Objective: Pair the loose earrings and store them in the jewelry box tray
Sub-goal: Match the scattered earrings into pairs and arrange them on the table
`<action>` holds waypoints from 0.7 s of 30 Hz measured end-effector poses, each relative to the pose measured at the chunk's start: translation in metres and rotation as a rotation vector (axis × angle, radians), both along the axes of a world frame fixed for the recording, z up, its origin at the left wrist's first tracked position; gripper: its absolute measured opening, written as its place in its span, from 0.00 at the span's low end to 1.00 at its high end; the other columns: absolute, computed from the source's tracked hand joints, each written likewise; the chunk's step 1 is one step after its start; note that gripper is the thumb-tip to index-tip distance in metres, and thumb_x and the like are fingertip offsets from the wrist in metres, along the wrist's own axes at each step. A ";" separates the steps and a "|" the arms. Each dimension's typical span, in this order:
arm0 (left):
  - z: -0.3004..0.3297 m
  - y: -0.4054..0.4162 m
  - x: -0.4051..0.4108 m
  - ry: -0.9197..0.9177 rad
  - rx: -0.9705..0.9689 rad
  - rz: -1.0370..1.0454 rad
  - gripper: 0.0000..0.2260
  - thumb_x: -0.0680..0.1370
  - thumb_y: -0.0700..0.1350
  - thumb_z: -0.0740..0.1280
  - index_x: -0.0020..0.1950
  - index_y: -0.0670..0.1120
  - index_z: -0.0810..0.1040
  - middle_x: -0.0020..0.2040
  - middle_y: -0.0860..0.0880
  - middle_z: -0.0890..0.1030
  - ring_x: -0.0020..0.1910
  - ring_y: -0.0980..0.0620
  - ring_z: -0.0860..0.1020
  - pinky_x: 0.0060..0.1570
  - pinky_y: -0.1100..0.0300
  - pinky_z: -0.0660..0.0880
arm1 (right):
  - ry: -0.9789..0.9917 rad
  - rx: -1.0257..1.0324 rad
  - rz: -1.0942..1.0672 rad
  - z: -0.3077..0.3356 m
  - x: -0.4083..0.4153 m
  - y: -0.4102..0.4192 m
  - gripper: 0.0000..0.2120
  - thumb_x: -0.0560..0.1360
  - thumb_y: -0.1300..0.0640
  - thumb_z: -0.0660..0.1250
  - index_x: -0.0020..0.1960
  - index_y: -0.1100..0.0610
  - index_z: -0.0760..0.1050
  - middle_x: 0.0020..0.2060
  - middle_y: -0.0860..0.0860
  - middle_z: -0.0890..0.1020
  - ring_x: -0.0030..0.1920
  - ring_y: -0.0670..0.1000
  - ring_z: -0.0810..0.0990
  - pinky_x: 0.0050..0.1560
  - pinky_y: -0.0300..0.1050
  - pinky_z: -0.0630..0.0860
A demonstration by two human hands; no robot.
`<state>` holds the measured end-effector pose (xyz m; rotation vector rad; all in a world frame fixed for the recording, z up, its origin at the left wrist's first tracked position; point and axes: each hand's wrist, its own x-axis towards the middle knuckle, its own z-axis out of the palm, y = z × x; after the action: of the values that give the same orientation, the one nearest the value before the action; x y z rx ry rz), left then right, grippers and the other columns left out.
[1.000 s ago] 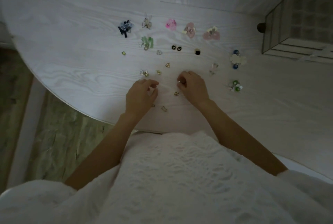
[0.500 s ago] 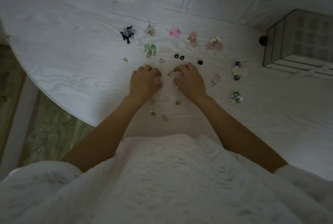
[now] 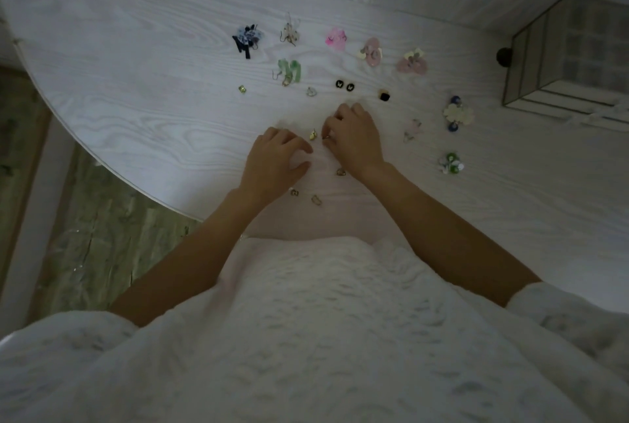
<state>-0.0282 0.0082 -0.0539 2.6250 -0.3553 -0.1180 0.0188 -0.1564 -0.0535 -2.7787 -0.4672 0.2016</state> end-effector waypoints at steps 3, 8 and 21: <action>0.001 -0.014 -0.018 0.018 -0.024 -0.059 0.10 0.70 0.46 0.73 0.48 0.46 0.80 0.44 0.47 0.81 0.44 0.45 0.75 0.44 0.55 0.71 | 0.004 0.083 -0.078 0.004 -0.015 -0.008 0.05 0.71 0.58 0.69 0.46 0.59 0.78 0.48 0.56 0.77 0.51 0.56 0.72 0.50 0.46 0.68; -0.004 -0.050 -0.020 0.195 -0.074 -0.012 0.14 0.73 0.46 0.69 0.57 0.45 0.76 0.52 0.45 0.77 0.53 0.46 0.73 0.49 0.53 0.72 | 0.083 0.323 -0.410 0.011 -0.051 -0.051 0.03 0.72 0.60 0.67 0.46 0.58 0.75 0.43 0.53 0.79 0.40 0.46 0.73 0.43 0.40 0.69; -0.005 -0.074 -0.016 0.147 0.010 -0.165 0.05 0.76 0.39 0.62 0.50 0.40 0.74 0.47 0.41 0.75 0.46 0.43 0.72 0.40 0.53 0.69 | 0.068 0.367 -0.626 -0.003 -0.091 -0.085 0.04 0.71 0.66 0.66 0.44 0.62 0.79 0.45 0.57 0.77 0.41 0.49 0.74 0.44 0.35 0.68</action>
<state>-0.0444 -0.0653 -0.0594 2.5746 -0.5193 -0.3666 -0.0720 -0.2412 -0.0568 -2.4024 0.3564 0.0527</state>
